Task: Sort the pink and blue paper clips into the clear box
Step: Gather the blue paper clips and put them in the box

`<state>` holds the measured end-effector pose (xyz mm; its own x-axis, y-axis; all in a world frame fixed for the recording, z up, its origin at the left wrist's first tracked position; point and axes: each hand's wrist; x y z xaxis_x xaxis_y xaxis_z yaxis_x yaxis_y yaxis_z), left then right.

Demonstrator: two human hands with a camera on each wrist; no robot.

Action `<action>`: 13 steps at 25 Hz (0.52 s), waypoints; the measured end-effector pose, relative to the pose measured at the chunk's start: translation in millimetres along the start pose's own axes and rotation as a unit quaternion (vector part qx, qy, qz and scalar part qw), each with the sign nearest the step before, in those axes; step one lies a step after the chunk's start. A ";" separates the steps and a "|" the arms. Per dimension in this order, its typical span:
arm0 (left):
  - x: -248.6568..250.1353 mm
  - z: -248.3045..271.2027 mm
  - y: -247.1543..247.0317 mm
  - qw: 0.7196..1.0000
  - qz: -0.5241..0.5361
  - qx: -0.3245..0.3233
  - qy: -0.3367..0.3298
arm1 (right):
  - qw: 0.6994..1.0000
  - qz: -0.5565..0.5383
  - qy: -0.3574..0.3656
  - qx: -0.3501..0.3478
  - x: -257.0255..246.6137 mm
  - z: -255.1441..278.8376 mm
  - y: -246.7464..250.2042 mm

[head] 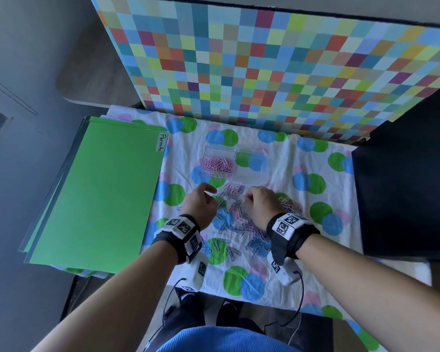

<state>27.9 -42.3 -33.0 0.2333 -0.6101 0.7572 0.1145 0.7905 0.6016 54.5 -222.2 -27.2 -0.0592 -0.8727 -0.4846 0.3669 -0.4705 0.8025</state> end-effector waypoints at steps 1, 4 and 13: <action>-0.8 0.1 0.8 0.998 0.060 -0.013 0.020 | 0.999 -0.034 0.003 0.001 -3.2 3.4 2.9; 4.0 0.7 -0.8 0.943 0.304 -0.019 0.132 | 0.994 -0.109 0.026 -0.003 -19.3 15.8 8.3; 23.9 1.6 -13.7 0.748 0.612 0.023 0.256 | 0.985 -0.171 -0.004 0.017 -48.6 14.1 7.3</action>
<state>30.3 -67.8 -22.8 0.4759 0.6793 0.5587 -0.5186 0.7298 -0.4455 47.0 -185.0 7.1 -0.1803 -0.6639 -0.7258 0.2927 -0.7407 0.6047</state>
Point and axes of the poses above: each hand's wrist, its own z-axis away from the middle knuckle, its own y-axis out of the back of the hand, x = y × z, and after that the axes turned 8 degrees about -y, right-handed
